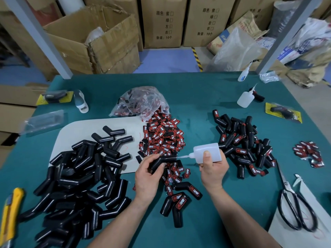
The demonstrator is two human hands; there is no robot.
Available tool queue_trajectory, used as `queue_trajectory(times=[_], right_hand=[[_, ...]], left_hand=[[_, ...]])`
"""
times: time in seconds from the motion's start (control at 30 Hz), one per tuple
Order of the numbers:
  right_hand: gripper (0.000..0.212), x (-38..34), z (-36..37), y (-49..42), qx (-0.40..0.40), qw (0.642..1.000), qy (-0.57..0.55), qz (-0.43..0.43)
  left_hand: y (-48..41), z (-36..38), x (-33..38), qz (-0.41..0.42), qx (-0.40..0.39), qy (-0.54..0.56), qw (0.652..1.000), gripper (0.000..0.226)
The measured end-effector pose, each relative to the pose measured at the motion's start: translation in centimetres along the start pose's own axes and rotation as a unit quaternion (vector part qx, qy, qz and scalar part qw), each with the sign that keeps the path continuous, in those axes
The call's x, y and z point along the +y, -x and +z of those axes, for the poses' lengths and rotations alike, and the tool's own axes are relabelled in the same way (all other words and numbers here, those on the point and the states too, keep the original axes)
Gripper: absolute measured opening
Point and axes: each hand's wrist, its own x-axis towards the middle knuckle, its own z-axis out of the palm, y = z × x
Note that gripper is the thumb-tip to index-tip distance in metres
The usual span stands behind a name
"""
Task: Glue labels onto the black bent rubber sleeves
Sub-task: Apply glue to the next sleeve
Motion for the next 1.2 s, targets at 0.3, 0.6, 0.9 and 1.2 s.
queue_trajectory(times=[0.3,0.6,0.9,1.2], right_hand=[[0.059,0.6,-0.1,0.0,-0.007,1.000,0.018,0.005],[0.042,1.2,-0.1,0.0,-0.008,0.999,0.035,0.002],[0.033,0.8,0.0,0.1,-0.007,0.999,0.033,-0.009],[0.039,1.1,0.0,0.1,-0.004,1.000,0.026,0.002]], left_hand=[[0.0,0.0,0.3,0.022,0.001,-0.026,0.999,0.043],[0.0,-0.1,0.1,0.029,0.003,-0.030,0.999,0.043],[-0.1,-0.1,-0.1,0.026,-0.001,-0.026,0.999,0.043],[0.0,-0.1,-0.3,0.034,-0.001,-0.026,0.999,0.042]])
